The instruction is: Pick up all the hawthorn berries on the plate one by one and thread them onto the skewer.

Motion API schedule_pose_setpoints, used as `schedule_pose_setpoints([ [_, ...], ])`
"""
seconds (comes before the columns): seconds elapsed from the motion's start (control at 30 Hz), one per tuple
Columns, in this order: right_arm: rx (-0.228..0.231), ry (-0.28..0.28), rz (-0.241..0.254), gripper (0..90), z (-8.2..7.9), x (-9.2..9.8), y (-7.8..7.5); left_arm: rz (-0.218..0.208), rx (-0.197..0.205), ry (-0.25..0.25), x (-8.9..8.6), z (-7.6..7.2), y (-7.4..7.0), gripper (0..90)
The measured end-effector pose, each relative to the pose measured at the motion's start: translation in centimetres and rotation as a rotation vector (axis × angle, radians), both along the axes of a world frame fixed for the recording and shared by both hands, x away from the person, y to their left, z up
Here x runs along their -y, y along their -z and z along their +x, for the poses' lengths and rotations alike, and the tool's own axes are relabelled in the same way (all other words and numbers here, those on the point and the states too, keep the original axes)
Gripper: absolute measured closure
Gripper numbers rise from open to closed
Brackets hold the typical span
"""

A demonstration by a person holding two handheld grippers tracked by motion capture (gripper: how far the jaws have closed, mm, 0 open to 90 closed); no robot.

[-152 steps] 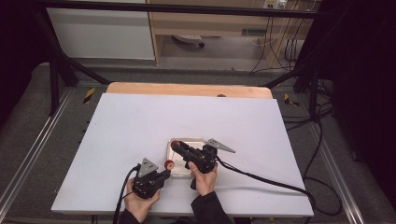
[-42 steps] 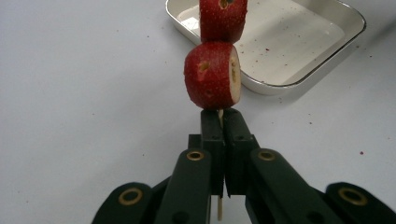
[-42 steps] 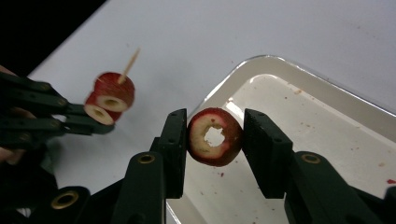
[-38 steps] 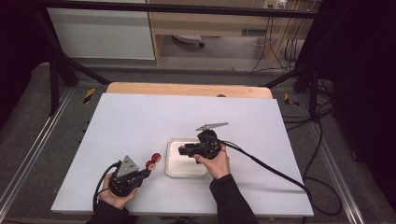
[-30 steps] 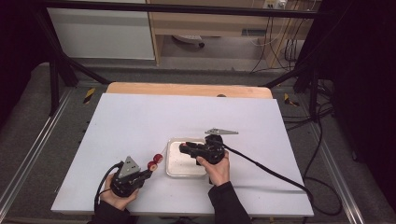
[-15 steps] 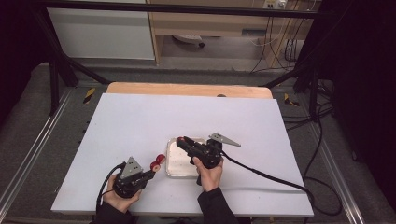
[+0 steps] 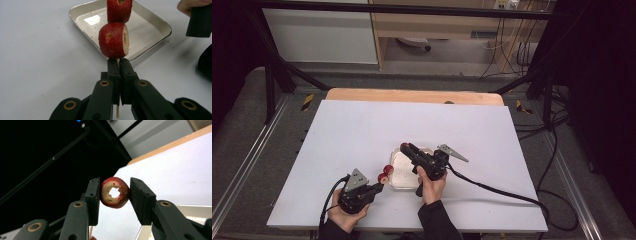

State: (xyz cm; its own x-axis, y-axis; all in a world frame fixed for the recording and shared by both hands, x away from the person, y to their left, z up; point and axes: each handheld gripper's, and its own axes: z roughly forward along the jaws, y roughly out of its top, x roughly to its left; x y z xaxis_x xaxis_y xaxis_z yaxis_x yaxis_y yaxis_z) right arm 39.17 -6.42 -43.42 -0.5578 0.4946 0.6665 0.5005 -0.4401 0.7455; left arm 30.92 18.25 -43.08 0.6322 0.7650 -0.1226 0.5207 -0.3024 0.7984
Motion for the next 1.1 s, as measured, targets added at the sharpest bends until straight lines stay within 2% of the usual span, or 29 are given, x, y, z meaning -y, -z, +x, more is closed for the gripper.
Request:
schedule_pose_setpoints([
  [0.2,0.028,0.031,0.04,61.7,0.0,-0.2,0.4,-0.031,-0.016,-0.026,0.8,0.1,-0.1,88.3],
  [0.33,0.037,0.032,0.065,61.7,0.0,-0.3,0.6,-0.045,-0.018,-0.009,1.3,0.2,0.1,88.3],
  [0.43,0.051,0.035,0.069,61.6,-0.1,-0.4,0.6,-0.039,-0.037,-0.033,1.4,0.2,0.2,88.3],
  [0.47,0.057,0.039,0.068,61.7,-0.1,-0.4,0.7,-0.054,-0.035,-0.026,1.4,0.3,0.2,88.3],
  [0.67,0.074,0.049,0.052,61.7,-0.1,-0.4,0.9,-0.069,-0.041,-0.021,1.7,0.4,0.1,88.3],
  [0.87,0.082,0.044,0.052,61.7,0.0,-0.5,1.0,-0.066,-0.05,-0.024,1.7,0.5,0.2,88.3],
  [1.1,0.084,0.038,0.054,61.7,-0.1,-0.6,1.1,-0.081,-0.062,-0.033,1.7,0.6,0.2,88.3],
])
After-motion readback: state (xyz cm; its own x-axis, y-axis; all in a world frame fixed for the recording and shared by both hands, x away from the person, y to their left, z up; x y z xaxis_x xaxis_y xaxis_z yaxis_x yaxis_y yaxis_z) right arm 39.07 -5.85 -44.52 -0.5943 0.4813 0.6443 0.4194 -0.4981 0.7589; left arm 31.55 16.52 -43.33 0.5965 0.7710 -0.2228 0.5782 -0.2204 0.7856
